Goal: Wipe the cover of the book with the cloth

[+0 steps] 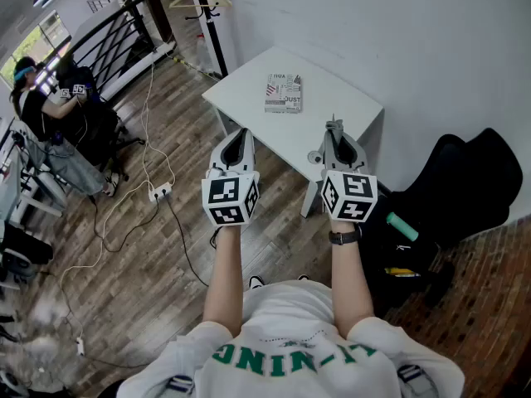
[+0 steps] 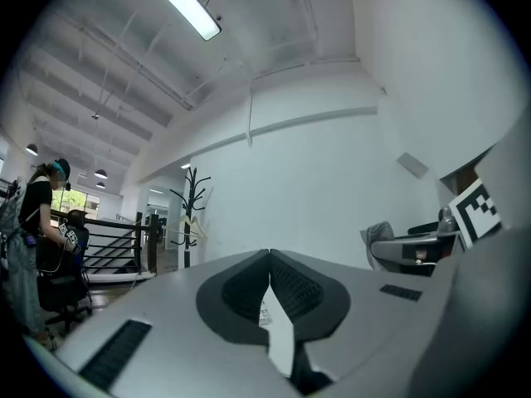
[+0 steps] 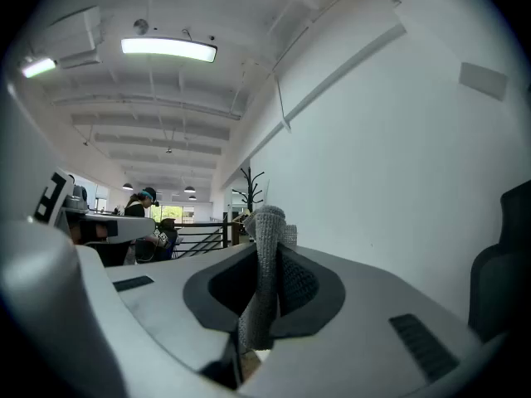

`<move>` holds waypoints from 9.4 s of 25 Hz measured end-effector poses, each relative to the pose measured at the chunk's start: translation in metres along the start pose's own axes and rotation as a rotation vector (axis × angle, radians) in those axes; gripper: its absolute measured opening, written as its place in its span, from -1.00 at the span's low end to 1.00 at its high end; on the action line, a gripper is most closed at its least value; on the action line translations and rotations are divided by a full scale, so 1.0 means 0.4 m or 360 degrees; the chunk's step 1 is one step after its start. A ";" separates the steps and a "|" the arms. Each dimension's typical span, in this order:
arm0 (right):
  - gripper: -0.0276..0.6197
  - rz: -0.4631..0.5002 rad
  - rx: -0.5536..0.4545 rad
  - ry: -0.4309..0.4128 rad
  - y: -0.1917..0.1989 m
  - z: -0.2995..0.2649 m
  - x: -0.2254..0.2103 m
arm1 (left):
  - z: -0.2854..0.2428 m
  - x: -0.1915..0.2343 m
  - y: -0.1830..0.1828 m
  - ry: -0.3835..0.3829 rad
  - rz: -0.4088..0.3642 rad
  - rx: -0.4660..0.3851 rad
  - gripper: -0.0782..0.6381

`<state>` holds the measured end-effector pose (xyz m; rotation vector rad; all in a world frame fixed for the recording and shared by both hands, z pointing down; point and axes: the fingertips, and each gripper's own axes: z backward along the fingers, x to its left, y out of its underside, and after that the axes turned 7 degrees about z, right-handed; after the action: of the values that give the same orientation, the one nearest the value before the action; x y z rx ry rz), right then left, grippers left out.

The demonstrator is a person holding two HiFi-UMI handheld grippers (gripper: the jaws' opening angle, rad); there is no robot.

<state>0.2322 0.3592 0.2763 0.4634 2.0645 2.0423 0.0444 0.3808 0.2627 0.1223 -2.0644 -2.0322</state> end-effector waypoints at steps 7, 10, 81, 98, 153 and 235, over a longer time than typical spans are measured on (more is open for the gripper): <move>-0.79 0.0020 0.0061 -0.0098 0.029 0.007 -0.059 | -0.026 -0.081 0.031 -0.0030 0.0047 0.0010 -0.74; -0.79 -0.0005 0.0120 -0.0134 0.073 0.007 -0.082 | -0.027 -0.121 0.059 -0.0024 0.0054 0.0016 -0.74; -0.79 -0.0261 0.1034 -0.0213 0.754 -1.673 -0.148 | -1.507 0.647 0.584 0.0344 0.0262 0.0798 -0.74; -0.77 0.0183 0.1234 -0.0693 1.011 -1.893 -0.048 | -1.532 0.669 0.760 0.0262 0.0307 0.0970 -0.74; -0.77 0.0514 0.1133 -0.0752 0.972 -1.787 0.001 | -1.407 0.700 0.718 0.0146 0.0240 0.0935 -0.74; -0.78 0.0454 0.1245 -0.0255 1.030 -1.492 -0.294 | -1.340 0.631 0.669 0.0273 0.0176 0.0871 -0.74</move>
<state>0.1621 -0.2419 0.6929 1.0470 2.7480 1.1583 -0.0476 -0.1907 0.5582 0.2594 -2.3922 -1.2998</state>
